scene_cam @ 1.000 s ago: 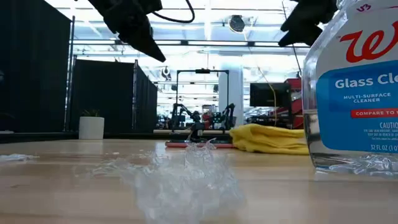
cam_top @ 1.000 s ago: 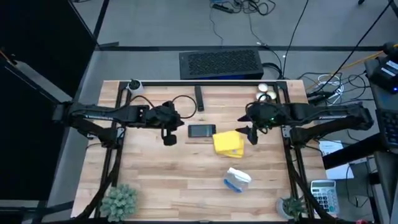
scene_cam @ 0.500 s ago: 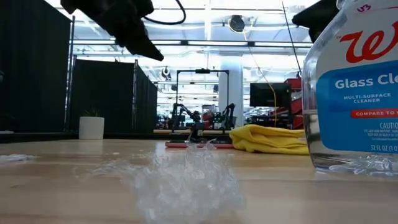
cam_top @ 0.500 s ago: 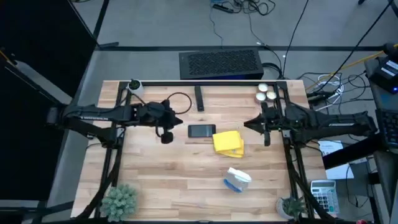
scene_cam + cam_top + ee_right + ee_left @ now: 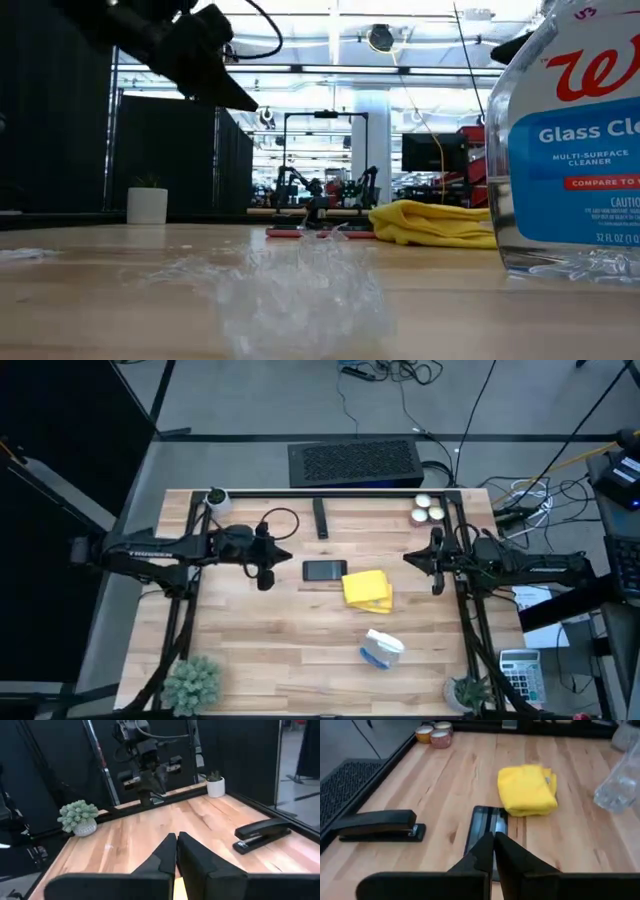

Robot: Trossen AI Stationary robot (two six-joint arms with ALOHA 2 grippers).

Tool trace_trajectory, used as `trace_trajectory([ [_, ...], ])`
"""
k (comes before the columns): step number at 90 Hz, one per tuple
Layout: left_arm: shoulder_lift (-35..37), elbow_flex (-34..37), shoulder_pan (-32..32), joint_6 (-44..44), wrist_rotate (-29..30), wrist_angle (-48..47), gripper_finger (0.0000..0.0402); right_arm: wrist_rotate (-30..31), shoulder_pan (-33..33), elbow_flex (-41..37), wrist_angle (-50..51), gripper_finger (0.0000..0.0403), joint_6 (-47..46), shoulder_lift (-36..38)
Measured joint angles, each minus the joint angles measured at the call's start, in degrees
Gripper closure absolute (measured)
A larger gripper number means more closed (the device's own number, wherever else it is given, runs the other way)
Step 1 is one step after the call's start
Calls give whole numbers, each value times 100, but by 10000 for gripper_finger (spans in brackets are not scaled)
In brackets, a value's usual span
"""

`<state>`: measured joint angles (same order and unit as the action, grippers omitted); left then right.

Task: Apply microfiber cloth
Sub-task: Return to Home Position

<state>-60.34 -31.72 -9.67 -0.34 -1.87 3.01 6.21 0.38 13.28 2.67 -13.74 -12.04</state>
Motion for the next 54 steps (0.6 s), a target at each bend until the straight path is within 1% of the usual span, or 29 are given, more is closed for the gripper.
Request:
trace_trajectory([
  [10,265,338,19,285,0,317,401,-65,-6,-494,-562,402,-5,281],
  [21,725,593,77,403,19,373,401,-75,-4,-897,-739,403,-7,528],
  [31,1211,807,81,456,57,374,401,-190,-5,-1108,-849,403,-11,697],
  [42,1960,1064,124,605,399,-1,401,-156,-7,-1264,-729,403,-33,775],
  [54,2890,1460,243,750,673,-152,401,-137,-7,-1258,-713,403,-44,778],
])
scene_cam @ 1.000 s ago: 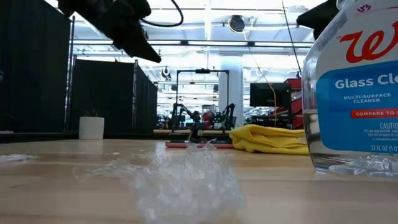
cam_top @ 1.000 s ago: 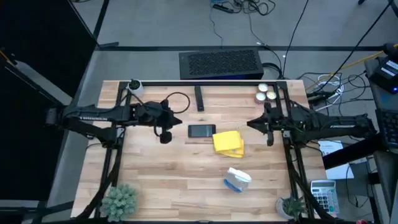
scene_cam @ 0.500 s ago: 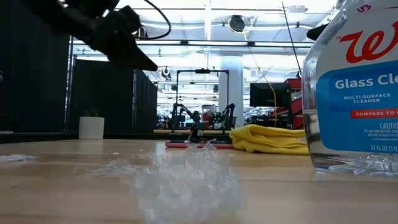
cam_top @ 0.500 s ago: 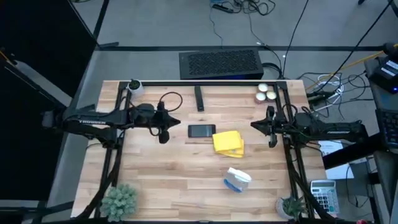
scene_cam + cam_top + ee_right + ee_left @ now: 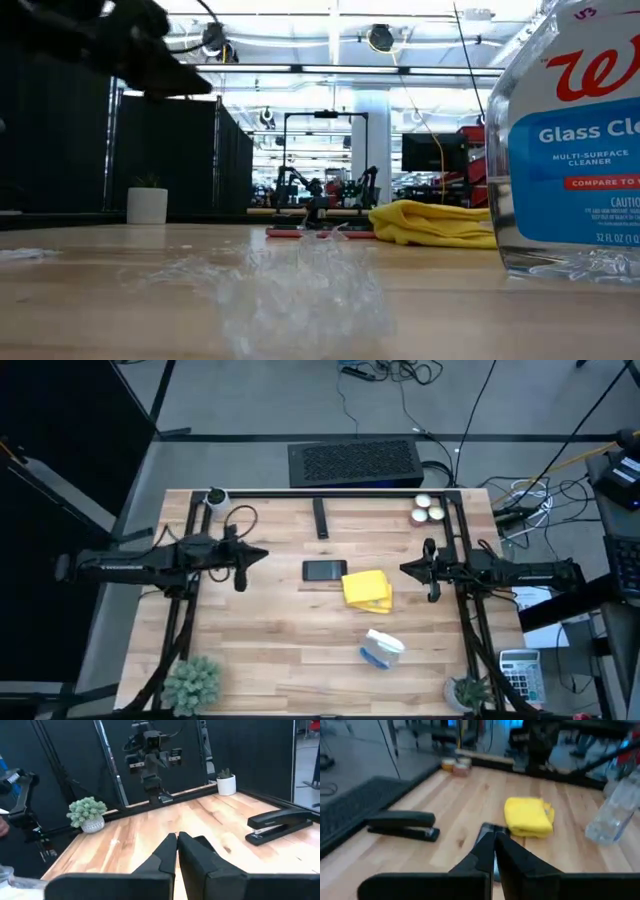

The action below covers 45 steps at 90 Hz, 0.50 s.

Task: Apply microfiber cloth
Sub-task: Return to Home Position

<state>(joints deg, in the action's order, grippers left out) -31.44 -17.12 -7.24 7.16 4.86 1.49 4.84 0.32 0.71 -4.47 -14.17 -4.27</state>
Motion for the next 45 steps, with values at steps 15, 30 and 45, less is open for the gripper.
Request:
trace_trajectory([
  [15,923,633,148,294,325,-24,401,0,-2,0,14,403,-9,-12],
  [30,1497,1197,330,296,608,70,401,0,-2,0,13,403,-10,-14],
  [45,2188,1492,561,123,715,117,401,0,-4,1,4,403,-9,-14],
])
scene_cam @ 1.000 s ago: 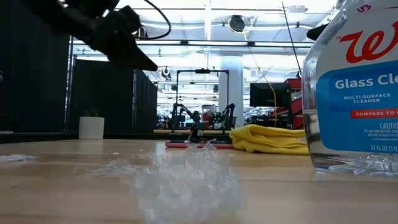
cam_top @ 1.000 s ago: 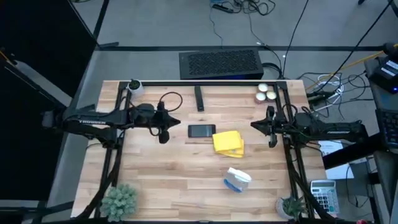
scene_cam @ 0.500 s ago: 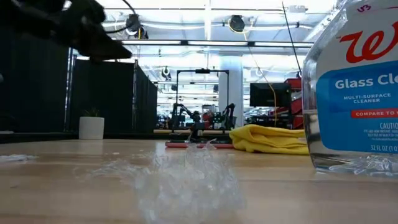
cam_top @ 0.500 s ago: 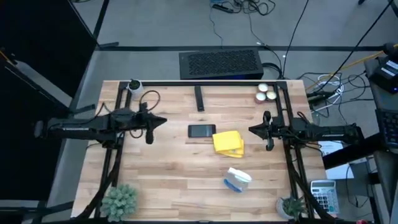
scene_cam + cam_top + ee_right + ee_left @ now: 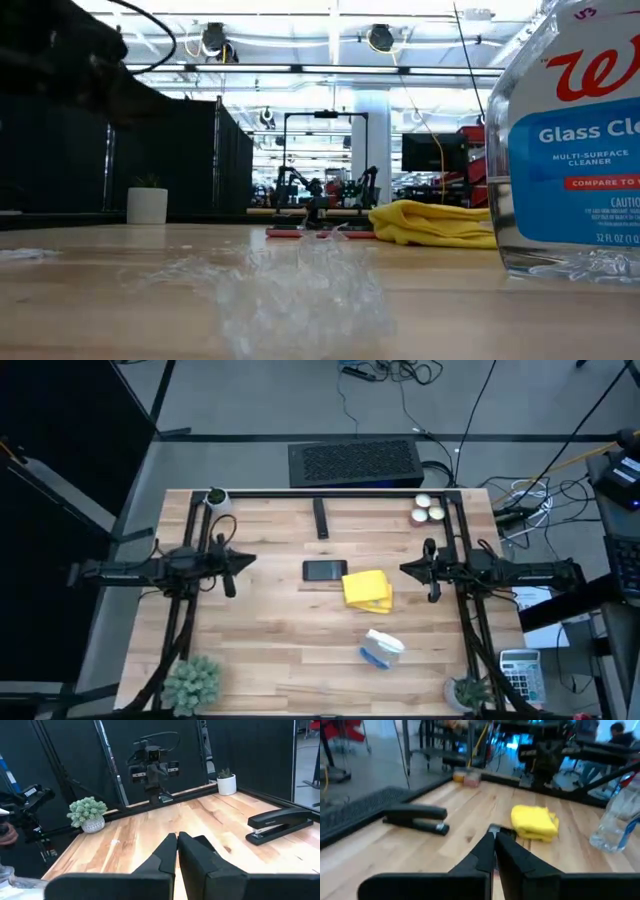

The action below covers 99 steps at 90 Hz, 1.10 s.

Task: Apply microfiber cloth
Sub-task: Return to Home Position

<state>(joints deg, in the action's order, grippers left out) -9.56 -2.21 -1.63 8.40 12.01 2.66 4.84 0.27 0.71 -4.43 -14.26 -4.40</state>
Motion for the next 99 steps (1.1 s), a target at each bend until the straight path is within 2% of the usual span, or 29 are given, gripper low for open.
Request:
trace_trajectory([
  [25,963,149,207,-181,-251,-127,401,-9,0,8,-4,403,-2,-11],
  [42,939,139,203,-91,-1256,-320,401,-19,0,8,-6,403,-2,-12],
  [99,845,139,203,18,-1196,-319,401,-20,0,8,-4,403,0,-11],
])
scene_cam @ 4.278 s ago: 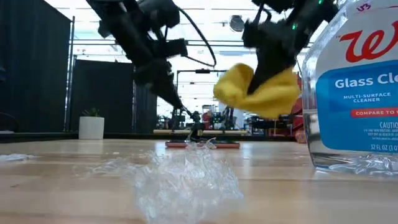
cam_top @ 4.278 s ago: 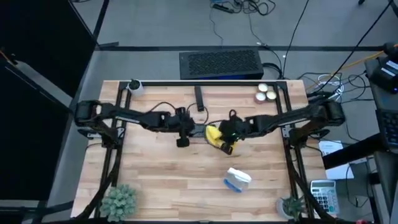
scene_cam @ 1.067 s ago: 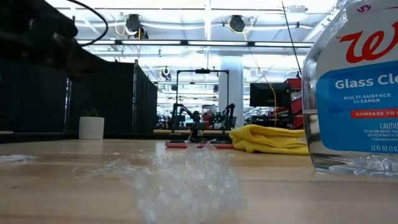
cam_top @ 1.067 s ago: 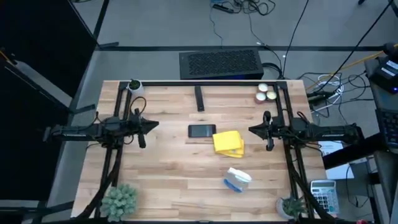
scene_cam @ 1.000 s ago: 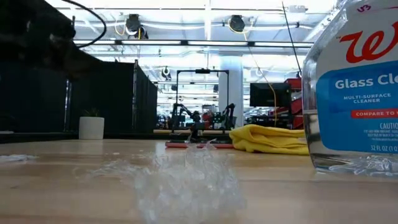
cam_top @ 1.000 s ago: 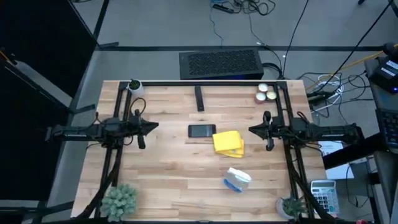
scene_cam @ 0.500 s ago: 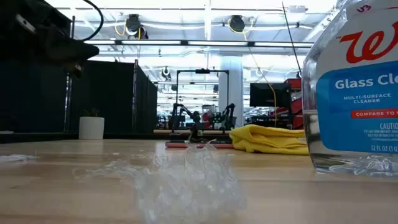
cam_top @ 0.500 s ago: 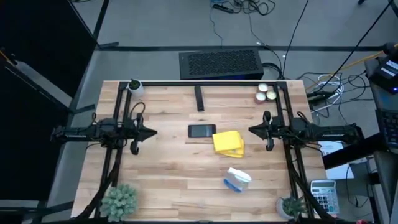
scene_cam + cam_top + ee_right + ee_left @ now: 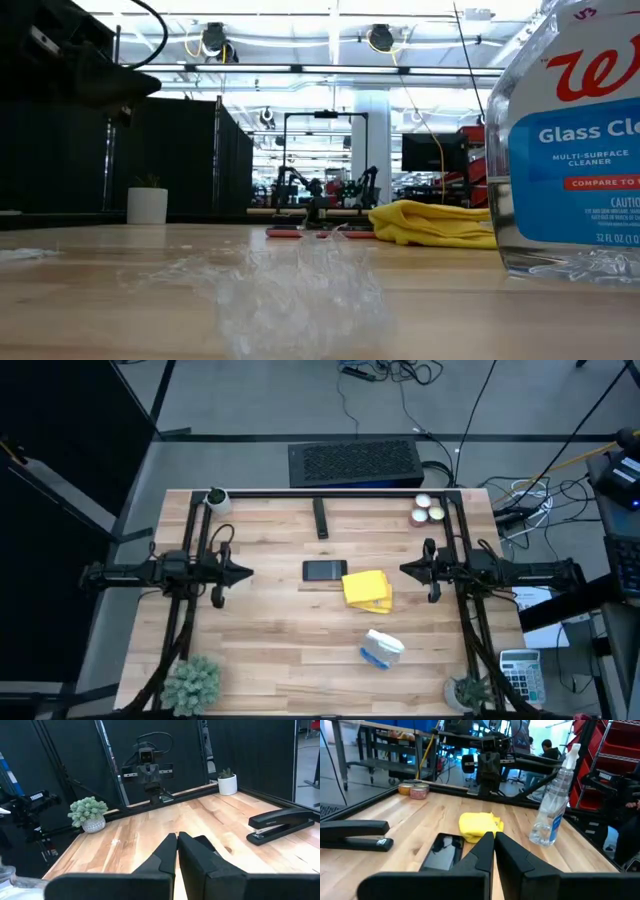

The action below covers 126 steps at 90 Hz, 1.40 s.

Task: Apply microfiber cloth
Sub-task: Return to Home Position

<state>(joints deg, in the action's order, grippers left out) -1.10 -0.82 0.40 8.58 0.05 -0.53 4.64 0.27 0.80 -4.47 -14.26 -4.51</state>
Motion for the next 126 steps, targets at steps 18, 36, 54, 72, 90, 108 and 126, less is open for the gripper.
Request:
trace_trajectory([
  [18,0,0,0,0,146,17,401,0,0,0,0,403,0,0],
  [36,0,0,0,2,151,17,401,0,0,0,0,403,0,0],
  [54,0,0,0,1,160,16,401,0,0,0,0,403,0,0],
  [72,0,0,0,2,170,15,401,0,0,0,0,403,0,0],
  [90,0,0,0,2,173,13,401,0,0,0,0,403,0,0],
  [108,0,0,0,2,173,12,401,0,0,0,0,403,0,0],
  [126,0,0,0,2,173,11,401,1,1,-2,0,403,0,0],
])
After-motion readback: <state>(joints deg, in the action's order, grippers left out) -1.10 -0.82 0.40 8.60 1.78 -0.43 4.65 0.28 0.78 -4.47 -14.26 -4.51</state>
